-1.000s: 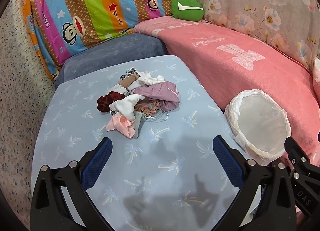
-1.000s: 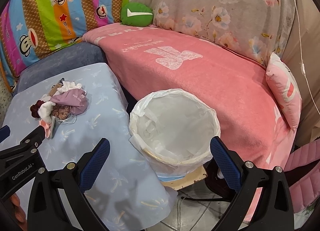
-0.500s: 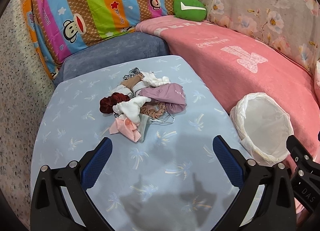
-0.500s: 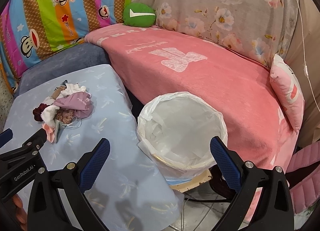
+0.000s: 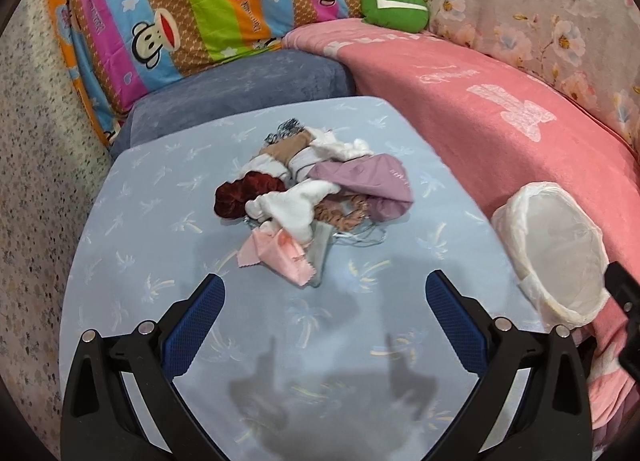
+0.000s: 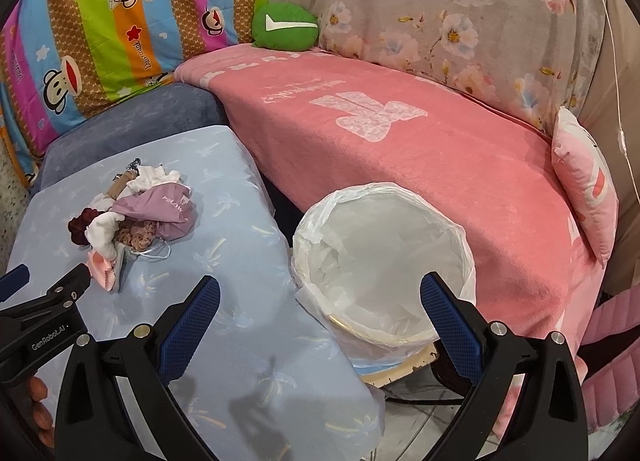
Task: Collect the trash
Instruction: 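Move the left tool to the white sock while the right tool grasps the purple cloth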
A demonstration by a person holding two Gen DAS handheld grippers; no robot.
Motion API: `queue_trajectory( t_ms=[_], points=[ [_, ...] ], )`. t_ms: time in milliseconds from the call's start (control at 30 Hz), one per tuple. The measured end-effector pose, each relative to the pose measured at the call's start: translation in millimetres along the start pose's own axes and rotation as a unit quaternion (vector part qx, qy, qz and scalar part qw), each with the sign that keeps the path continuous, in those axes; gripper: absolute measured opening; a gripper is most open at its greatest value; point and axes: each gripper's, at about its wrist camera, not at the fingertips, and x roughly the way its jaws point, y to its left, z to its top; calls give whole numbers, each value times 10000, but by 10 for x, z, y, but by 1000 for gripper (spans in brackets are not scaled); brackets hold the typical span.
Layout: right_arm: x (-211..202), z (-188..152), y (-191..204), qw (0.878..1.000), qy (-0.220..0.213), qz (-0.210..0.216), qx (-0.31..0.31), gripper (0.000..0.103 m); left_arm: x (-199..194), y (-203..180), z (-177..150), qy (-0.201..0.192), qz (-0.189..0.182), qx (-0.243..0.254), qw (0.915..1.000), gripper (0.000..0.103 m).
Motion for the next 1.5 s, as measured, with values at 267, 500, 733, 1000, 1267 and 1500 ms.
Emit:
queue_trajectory(
  t_ms=[267,500,733,1000,1267,1500],
  points=[
    [172,42,248,9998,37,197,-23,98,389,440,-44,205,62,-198,9996,96],
    [290,93,526,9992,19,355,-183,98,575,587,-40,306,-128,-294,9990,96],
    [455,136,701,9988,95,425,-242,98,661,495,170,204,-295,-288,9989,96],
    [701,239,886,9974,150,635,-300,98,890,449,365,366,-598,-266,9972,70],
    [1115,413,1219,9883,427,1425,-333,81,994,440,388,547,-819,-227,9949,23],
    [1477,490,1526,9775,642,1955,-460,59,962,447,439,497,-865,-174,9949,10]
  ],
)
